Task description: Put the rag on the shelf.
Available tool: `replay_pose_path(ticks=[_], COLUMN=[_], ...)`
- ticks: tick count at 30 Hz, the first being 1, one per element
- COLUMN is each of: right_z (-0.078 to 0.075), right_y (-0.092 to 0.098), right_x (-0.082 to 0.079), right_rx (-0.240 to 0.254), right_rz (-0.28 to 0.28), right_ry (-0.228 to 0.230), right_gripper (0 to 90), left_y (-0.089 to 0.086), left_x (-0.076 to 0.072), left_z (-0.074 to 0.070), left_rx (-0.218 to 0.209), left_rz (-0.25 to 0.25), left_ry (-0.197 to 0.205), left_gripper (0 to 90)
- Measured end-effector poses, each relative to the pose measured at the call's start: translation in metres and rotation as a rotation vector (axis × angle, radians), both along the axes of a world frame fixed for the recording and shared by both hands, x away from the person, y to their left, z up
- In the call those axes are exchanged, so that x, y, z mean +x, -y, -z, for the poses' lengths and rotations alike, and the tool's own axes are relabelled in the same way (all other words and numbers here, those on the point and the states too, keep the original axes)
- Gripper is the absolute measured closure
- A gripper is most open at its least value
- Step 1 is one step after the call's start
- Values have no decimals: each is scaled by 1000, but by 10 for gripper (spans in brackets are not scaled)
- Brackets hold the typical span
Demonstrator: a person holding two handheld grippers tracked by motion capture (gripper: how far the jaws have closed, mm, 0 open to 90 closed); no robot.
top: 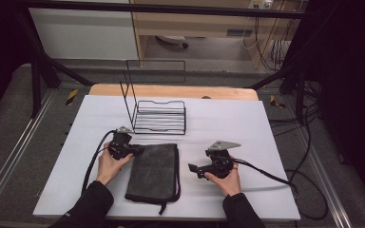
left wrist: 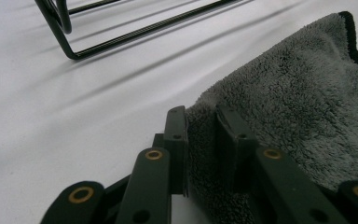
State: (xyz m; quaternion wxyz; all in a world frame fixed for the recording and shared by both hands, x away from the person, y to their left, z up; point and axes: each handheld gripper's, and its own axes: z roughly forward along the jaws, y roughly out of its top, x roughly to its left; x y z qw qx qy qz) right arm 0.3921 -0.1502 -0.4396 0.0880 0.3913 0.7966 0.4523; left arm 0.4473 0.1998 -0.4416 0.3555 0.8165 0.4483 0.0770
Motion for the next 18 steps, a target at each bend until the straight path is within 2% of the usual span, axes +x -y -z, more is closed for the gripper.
replay_pose_path(ticks=[5, 7, 8, 14, 18], right_z=[-9, -14, -15, -6, 1], right_y=[-14, -27, -33, -62, -73], right_x=[7, 17, 21, 47, 57], right_rx=[8, 29, 32, 6, -13], right_rz=[25, 23, 29, 37, 48], right_ry=[2, 9, -3, -45, -58], right_gripper=[70, 114, 125, 250, 318], left_y=[-1, -1, -1, -1, -1], left_x=[0, 1, 1, 1, 1], left_z=[1, 1, 2, 2, 2], left_rx=[-9, -12, -13, -16, -14], left_rz=[1, 2, 3, 0, -2], left_ry=[-4, -6, -6, -5, -5], left_gripper=[747, 746, 746, 746, 745])
